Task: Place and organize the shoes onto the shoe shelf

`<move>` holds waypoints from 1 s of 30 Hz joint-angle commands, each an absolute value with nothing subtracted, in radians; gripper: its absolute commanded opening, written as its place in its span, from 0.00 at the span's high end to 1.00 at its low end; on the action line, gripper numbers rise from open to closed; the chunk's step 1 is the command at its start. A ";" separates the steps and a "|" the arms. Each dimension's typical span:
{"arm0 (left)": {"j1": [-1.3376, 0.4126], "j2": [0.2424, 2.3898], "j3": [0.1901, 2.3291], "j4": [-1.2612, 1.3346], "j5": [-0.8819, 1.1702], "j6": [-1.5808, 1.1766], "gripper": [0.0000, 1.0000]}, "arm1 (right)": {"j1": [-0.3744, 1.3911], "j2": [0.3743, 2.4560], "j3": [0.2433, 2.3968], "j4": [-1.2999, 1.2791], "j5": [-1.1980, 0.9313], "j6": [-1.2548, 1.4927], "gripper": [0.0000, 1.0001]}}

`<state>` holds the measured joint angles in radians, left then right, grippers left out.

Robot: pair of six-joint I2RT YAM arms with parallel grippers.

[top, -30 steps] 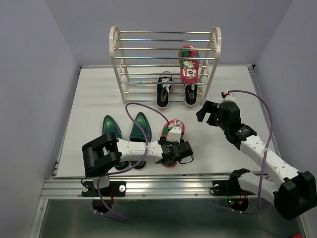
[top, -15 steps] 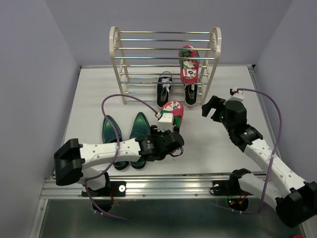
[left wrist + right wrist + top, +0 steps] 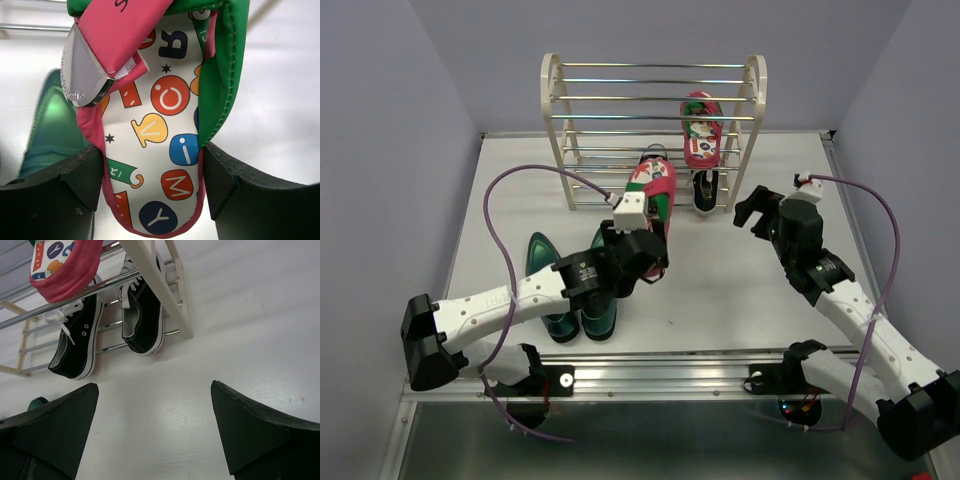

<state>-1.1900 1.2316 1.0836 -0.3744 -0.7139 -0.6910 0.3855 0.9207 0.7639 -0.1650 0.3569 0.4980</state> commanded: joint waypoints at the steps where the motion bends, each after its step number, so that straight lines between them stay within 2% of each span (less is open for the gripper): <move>1: -1.071 1.261 1.173 -0.325 -0.756 -0.649 1.00 | 0.379 0.908 0.819 -0.138 0.397 0.503 0.00; 7: -0.959 1.330 1.249 -0.223 -0.718 -0.560 1.00 | 0.379 0.914 0.828 -0.140 0.405 0.494 0.00; 15: -0.855 1.471 1.412 -0.216 -0.661 -0.483 1.00 | 0.379 0.913 0.827 -0.147 0.442 0.485 0.00; 30: -0.781 1.792 1.810 -0.290 -0.678 -0.359 1.00 | 0.379 0.903 0.821 -0.163 0.505 0.471 0.00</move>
<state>-0.7872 1.8011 1.7008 -0.3408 -0.6209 -0.4091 0.3855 0.9215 0.7738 -0.1757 0.4591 0.4858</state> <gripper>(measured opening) 0.801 0.998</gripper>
